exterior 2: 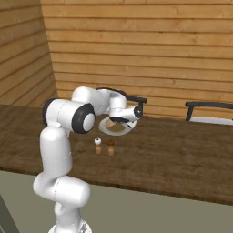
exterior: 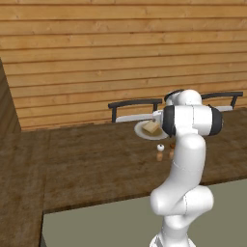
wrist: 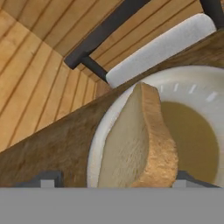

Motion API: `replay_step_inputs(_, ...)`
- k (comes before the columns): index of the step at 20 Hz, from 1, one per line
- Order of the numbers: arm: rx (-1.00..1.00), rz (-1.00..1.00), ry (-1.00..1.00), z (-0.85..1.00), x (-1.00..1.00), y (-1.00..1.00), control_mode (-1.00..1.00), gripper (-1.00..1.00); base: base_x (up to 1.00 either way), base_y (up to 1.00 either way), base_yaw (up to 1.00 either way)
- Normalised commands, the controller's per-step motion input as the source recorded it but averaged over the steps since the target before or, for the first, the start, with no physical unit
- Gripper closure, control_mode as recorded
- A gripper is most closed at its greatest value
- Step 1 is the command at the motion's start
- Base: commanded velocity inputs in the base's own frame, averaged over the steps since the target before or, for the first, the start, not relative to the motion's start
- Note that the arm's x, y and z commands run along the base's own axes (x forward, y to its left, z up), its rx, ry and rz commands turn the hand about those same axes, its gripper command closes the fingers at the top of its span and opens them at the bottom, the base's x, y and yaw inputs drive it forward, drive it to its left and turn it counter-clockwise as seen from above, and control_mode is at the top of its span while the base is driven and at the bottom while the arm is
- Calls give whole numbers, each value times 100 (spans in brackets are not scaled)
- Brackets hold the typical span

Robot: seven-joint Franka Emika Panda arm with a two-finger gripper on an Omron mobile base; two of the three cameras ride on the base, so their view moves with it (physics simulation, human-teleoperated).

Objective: Start the toaster. Once the lever pops up, take the bread to the plate on the dining counter.

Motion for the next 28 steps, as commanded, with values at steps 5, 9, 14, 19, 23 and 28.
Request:
replay_step_inputs(5, -16, -2, 4, 15, 0, 0, -100, -100, 0, 0, 0)
replay_step_inputs(9, -25, -4, 16, 9, 0, 0, -100, -100, 0, 0, 0)
replay_step_inputs(14, -26, -3, 26, 15, 0, 1, -100, -100, 0, 0, 0)
replay_step_inputs(19, -15, -2, 19, 59, 1, -4, -100, -100, 0, 0, 0)
replay_step_inputs(23, -7, -2, 18, 58, 4, -16, -100, -100, 0, 0, 0)
replay_step_inputs(28, -1, -1, 18, 63, 4, -21, -100, -100, 0, 0, 0)
